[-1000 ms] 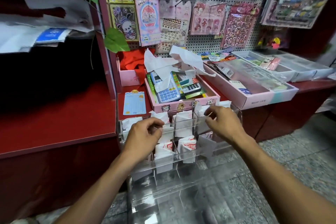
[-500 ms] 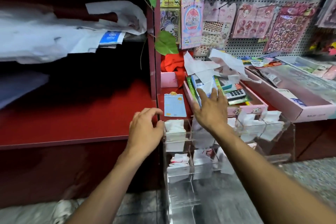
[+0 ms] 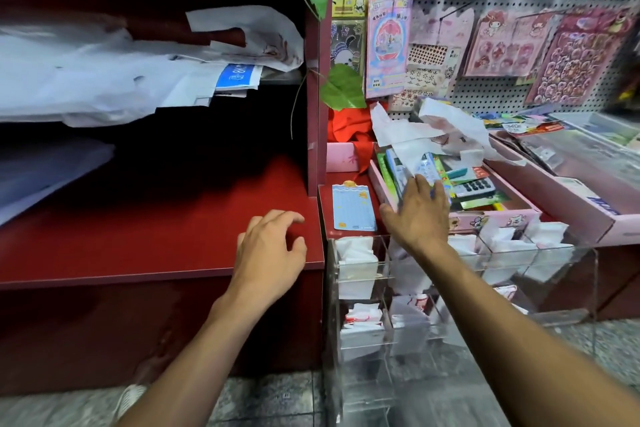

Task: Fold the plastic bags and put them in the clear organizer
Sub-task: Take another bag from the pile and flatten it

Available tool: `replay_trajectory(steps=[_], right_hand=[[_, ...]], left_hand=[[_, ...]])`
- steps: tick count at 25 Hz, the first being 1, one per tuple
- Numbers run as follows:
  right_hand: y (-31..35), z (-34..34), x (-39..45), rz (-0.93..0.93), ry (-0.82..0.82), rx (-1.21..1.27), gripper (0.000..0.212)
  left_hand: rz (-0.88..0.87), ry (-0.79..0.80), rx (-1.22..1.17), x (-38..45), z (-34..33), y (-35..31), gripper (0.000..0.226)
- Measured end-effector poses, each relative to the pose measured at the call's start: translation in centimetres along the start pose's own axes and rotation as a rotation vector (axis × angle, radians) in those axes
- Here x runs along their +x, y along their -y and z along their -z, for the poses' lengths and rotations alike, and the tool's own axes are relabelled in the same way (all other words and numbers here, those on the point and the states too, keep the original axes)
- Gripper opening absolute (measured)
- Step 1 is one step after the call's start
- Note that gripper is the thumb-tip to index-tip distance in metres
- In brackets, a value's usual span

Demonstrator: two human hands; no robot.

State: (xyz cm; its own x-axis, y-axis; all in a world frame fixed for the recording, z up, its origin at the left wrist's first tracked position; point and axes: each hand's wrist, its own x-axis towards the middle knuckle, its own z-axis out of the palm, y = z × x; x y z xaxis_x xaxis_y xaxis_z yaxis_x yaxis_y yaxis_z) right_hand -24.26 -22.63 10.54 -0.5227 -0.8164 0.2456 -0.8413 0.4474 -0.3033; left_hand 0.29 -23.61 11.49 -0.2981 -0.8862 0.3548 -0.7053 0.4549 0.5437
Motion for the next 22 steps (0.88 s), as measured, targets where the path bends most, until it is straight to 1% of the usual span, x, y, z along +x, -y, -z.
replay_trajectory(steps=[2,4,7,9,10,12,14,15,17,18,20,22], right_hand=[[0.5,-0.1,-1.0,0.13,-0.032,0.015,0.075],[1.7,0.5,-2.2,0.259,-0.025,0.08,0.074],[3.3,2.4,-4.0,0.367,0.012,0.245,0.074],[4.0,2.9,-5.1,0.496,0.04,0.297,0.066],[4.4,2.9,-5.6,0.565,0.066,0.312,0.059],[5.2,3.4,-6.8,0.641,0.155,0.379,0.043],[6.2,4.1,-8.0,0.65,0.289,0.536,0.03],[6.7,4.5,-8.6,0.63,0.405,0.648,0.024],[7.4,5.1,-9.5,0.57,0.656,0.846,0.018],[7.6,5.3,-9.8,0.551,0.736,0.908,0.018],[8.0,5.5,-10.1,0.543,0.859,0.975,0.021],[8.3,5.4,-10.1,0.531,0.913,1.01,0.022]], left_hand=[[0.001,-0.006,-0.027,0.0,0.0,0.0,0.029],[0.007,-0.01,-0.048,-0.2,0.0,-0.1,0.029],[0.046,-0.02,-0.096,-0.4,0.1,-0.2,0.028],[0.099,-0.038,-0.193,-0.5,-0.1,-0.2,0.026],[0.145,-0.05,-0.283,-0.5,-0.1,-0.3,0.024],[0.295,-0.08,-0.538,-0.3,-0.2,-0.7,0.019],[0.492,-0.096,-0.788,-0.1,0.0,-0.8,0.012],[0.587,-0.064,-0.899,0.1,0.2,-0.7,0.009],[0.715,0.063,-1.063,0.2,0.4,0.0,0.021],[0.74,0.118,-1.109,0.1,0.6,0.3,0.027],[0.726,0.19,-1.134,-0.4,1.3,0.2,0.031],[0.7,0.198,-1.029,-0.7,1.8,0.4,0.032]])
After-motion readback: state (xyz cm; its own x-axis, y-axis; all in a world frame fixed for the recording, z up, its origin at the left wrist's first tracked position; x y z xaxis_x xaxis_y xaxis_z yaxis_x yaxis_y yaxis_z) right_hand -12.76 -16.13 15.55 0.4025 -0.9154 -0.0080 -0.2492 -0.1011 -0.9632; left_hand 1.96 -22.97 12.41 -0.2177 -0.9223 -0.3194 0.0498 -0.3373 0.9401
